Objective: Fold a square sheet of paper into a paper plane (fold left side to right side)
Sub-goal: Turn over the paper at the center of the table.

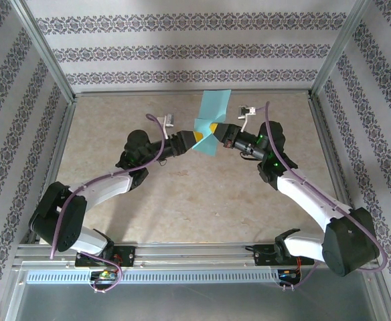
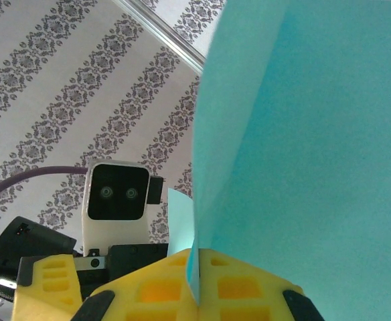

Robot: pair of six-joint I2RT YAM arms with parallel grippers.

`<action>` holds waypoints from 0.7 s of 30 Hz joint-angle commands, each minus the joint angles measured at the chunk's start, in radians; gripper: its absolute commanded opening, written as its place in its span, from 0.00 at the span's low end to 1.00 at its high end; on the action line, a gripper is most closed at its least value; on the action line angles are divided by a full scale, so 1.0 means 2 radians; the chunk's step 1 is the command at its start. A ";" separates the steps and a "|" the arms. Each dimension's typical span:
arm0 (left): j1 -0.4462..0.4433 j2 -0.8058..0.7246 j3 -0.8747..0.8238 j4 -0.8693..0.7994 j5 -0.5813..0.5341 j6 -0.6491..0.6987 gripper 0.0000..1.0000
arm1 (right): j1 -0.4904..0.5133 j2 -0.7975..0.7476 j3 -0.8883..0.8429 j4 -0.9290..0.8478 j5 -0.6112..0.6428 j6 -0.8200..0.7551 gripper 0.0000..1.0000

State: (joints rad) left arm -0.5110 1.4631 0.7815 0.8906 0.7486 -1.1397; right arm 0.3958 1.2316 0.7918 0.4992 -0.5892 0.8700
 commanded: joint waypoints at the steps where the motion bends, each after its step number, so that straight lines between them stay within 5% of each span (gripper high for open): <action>1: -0.007 0.014 0.017 0.063 0.016 -0.023 0.69 | 0.005 0.006 0.013 0.030 0.000 0.016 0.00; 18: -0.007 0.012 0.011 0.042 0.006 -0.011 0.17 | 0.007 0.005 -0.005 0.040 0.004 0.028 0.00; 21: -0.007 0.006 0.010 0.026 0.003 -0.003 0.08 | 0.005 0.001 -0.008 0.039 0.001 0.025 0.06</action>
State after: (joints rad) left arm -0.5117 1.5074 0.7918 0.9321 0.7555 -1.1793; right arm 0.4038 1.2503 0.7891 0.5335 -0.5888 0.9188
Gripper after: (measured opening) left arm 0.096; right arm 0.064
